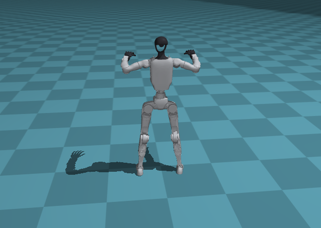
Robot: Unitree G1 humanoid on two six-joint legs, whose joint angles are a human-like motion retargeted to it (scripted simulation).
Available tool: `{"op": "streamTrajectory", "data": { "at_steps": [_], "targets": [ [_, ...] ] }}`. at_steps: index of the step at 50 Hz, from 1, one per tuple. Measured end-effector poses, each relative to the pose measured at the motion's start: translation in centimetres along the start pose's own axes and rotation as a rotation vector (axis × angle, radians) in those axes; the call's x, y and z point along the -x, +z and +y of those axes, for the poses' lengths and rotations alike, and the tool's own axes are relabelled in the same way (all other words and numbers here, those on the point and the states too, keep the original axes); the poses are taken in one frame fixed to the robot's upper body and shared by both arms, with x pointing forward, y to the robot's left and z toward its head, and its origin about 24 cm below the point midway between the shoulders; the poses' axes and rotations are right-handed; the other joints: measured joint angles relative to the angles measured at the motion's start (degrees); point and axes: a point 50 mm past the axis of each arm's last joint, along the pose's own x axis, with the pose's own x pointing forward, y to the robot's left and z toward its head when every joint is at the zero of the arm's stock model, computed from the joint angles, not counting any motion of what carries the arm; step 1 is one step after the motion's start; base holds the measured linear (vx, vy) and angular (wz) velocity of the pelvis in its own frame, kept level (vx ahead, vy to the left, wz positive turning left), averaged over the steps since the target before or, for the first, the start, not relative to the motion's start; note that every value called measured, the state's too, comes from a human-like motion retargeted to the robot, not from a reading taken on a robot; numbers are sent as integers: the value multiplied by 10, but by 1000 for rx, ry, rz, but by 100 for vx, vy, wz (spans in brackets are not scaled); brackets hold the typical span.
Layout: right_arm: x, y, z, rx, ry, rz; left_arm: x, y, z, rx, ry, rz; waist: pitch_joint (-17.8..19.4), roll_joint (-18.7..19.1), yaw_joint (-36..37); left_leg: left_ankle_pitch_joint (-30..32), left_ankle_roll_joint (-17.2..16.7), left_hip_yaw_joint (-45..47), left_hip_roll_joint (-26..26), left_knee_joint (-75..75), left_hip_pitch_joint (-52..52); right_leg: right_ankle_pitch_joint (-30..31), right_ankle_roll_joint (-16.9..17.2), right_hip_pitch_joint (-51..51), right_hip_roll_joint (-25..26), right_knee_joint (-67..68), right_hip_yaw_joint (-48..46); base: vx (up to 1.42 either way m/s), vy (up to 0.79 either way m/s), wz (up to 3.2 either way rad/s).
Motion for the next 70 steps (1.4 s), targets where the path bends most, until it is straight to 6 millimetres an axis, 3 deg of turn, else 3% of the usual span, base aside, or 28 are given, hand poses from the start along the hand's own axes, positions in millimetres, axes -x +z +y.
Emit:
{"op": "streamTrajectory", "data": {
  "at_steps": [15, 17, 70],
  "targets": [
    [1, -2, 2, -4, -2, 10, 3, -3, -2, 0, -8, 18, 0, -2, 2, 0, 0, -2, -2, 1, -2, -2, 0, -2, -2, 4, -1, 0, 0, 0],
    [0, -3, 2, -2, -12, 20, 3, -5, 0, -23, -2, 35, 16, -2, 3, -2, 3, -4, -2, 1, 3, -3, -4, 5, -1, 1, -3, 0, 0, 0],
    [1, -4, 4, -18, -22, 26, 7, -7, 1, -20, 10, 51, 12, -5, 7, 1, 2, -6, -3, 1, 0, 1, -2, 4, -3, -2, -4, 0, 0, 0]
  ]
}}
